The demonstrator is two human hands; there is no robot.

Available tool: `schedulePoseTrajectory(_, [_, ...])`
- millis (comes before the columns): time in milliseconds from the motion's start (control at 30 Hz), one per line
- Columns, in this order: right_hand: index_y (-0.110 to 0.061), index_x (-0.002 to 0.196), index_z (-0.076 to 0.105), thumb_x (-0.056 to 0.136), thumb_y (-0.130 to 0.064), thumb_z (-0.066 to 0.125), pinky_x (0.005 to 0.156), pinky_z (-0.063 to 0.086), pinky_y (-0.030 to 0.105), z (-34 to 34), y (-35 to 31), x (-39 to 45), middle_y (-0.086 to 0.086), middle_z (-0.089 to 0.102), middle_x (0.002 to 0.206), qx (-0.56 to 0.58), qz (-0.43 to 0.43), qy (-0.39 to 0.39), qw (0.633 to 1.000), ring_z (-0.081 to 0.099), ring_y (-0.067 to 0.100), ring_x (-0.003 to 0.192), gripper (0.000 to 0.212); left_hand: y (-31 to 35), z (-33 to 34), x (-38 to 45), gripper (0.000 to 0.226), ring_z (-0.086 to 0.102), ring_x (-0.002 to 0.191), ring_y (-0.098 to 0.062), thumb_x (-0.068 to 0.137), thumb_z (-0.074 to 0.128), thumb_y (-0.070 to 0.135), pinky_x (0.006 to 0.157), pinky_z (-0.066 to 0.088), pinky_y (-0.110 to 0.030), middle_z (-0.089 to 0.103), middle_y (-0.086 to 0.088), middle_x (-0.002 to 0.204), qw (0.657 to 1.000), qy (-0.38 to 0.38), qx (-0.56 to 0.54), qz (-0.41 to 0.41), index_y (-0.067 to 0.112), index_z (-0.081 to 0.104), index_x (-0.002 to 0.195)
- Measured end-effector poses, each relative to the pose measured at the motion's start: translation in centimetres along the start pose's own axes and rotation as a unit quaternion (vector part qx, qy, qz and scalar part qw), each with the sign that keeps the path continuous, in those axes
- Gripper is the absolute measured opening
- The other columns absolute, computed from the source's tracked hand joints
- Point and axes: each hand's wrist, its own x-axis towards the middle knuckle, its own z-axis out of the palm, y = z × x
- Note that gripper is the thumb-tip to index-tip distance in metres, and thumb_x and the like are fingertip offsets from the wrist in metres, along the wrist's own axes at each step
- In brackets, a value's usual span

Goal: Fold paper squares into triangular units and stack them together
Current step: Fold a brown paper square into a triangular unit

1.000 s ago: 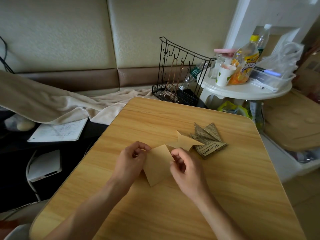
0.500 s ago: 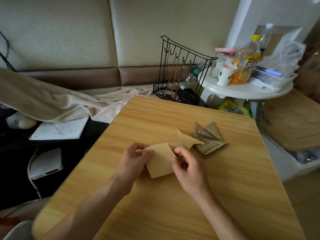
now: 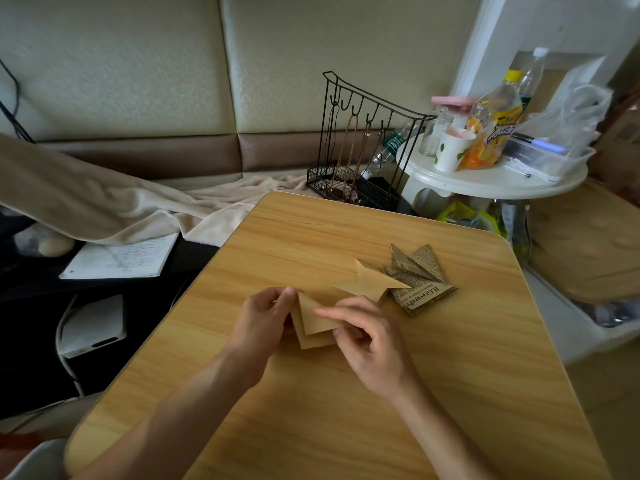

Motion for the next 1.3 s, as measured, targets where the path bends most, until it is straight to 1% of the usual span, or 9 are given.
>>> schedulePoseTrajectory(100, [-0.023, 0.117, 0.079, 0.088, 0.005, 0.066, 0.086, 0.054, 0.031, 0.08, 0.00, 0.02, -0.007, 0.066, 0.110, -0.003, 0.008, -0.012, 1.000, 0.065, 0.015, 0.106, 0.042, 0.15, -0.08, -0.17, 0.024, 0.074, 0.099, -0.029, 0.097, 0.068, 0.034, 0.088, 0.060, -0.042, 0.078, -0.010, 0.101, 0.999, -0.046, -0.010, 0.018, 0.014, 0.073, 0.110])
schedulePoseTrajectory(233, [-0.022, 0.110, 0.074, 0.080, -0.003, 0.055, 0.090, 0.052, 0.032, 0.03, -0.15, -0.07, -0.010, 0.066, 0.109, 0.007, 0.024, -0.023, 0.999, 0.064, 0.016, 0.107, 0.040, 0.33, -0.04, -0.30, 0.023, 0.074, 0.098, -0.023, 0.092, 0.075, 0.014, 0.075, 0.059, -0.026, 0.079, -0.004, 0.102, 0.998, -0.058, -0.023, 0.019, 0.011, 0.069, 0.113])
schedulePoseTrajectory(300, [-0.022, 0.109, 0.065, 0.085, -0.011, 0.055, 0.084, 0.052, 0.035, 0.10, -0.13, -0.17, -0.010, 0.067, 0.105, 0.050, 0.068, -0.017, 0.996, 0.066, 0.016, 0.100, 0.028, 0.42, -0.06, -0.39, 0.025, 0.075, 0.098, -0.024, 0.091, 0.075, 0.012, 0.077, 0.060, -0.028, 0.079, -0.005, 0.101, 0.998, -0.064, -0.014, 0.024, 0.012, 0.069, 0.114])
schedulePoseTrajectory(433, [-0.024, 0.117, 0.058, 0.096, -0.033, 0.066, 0.073, 0.045, 0.020, 0.31, 0.02, -0.25, -0.014, 0.069, 0.089, 0.054, 0.107, -0.007, 0.993, 0.065, 0.010, 0.085, 0.024, 0.60, -0.14, -0.55, 0.035, 0.074, 0.101, -0.028, 0.089, 0.077, 0.009, 0.088, 0.061, -0.036, 0.078, -0.009, 0.107, 0.990, -0.132, -0.009, 0.040, 0.013, 0.064, 0.122])
schedulePoseTrajectory(567, [-0.030, 0.119, 0.055, 0.094, -0.037, 0.066, 0.068, 0.046, 0.030, 0.59, 0.23, -0.34, -0.013, 0.066, 0.078, 0.056, 0.108, -0.020, 0.992, 0.062, 0.014, 0.075, 0.029, 0.45, 0.18, -0.65, 0.042, 0.075, 0.098, -0.025, 0.086, 0.080, 0.010, 0.082, 0.060, -0.029, 0.078, -0.009, 0.105, 0.991, -0.127, 0.000, 0.039, 0.016, 0.062, 0.123])
schedulePoseTrajectory(800, [-0.034, 0.121, 0.052, 0.092, -0.026, 0.069, 0.071, 0.050, 0.040, 0.38, 0.74, -0.17, -0.003, 0.071, 0.086, 0.108, 0.156, -0.009, 0.982, 0.065, 0.019, 0.078, 0.035, 0.34, 0.11, -0.73, 0.021, 0.075, 0.081, -0.022, 0.087, 0.080, 0.014, 0.069, 0.058, -0.024, 0.078, -0.011, 0.089, 0.991, -0.113, 0.065, 0.022, 0.008, 0.071, 0.106])
schedulePoseTrajectory(1000, [-0.026, 0.124, 0.054, 0.091, -0.035, 0.068, 0.064, 0.043, 0.019, 0.38, 0.35, -0.09, -0.004, 0.073, 0.080, 0.102, 0.157, -0.032, 0.982, 0.058, 0.003, 0.065, 0.037, 0.74, -0.14, -0.63, 0.012, 0.072, 0.083, -0.018, 0.092, 0.074, 0.011, 0.073, 0.057, -0.025, 0.077, -0.009, 0.093, 0.986, -0.119, 0.089, 0.078, 0.014, 0.073, 0.104])
schedulePoseTrajectory(1133, [-0.024, 0.107, 0.063, 0.095, -0.027, 0.069, 0.072, 0.051, 0.048, 0.14, 0.05, 0.01, 0.002, 0.072, 0.085, 0.121, 0.164, -0.045, 0.978, 0.064, 0.026, 0.078, 0.014, 0.61, 0.11, -0.65, 0.019, 0.073, 0.088, -0.021, 0.091, 0.076, 0.015, 0.079, 0.057, -0.033, 0.078, -0.007, 0.095, 0.979, -0.150, 0.108, 0.083, 0.019, 0.071, 0.109])
schedulePoseTrajectory(1300, [-0.018, 0.092, 0.064, 0.088, -0.030, 0.066, 0.072, 0.050, 0.048, -0.03, -0.02, 0.12, 0.004, 0.070, 0.083, 0.129, 0.180, -0.007, 0.975, 0.064, 0.030, 0.081, 0.012, 0.34, 0.05, -0.69, 0.025, 0.075, 0.084, -0.022, 0.085, 0.083, 0.018, 0.076, 0.061, -0.028, 0.078, -0.011, 0.090, 0.981, -0.148, 0.118, 0.045, 0.011, 0.069, 0.104])
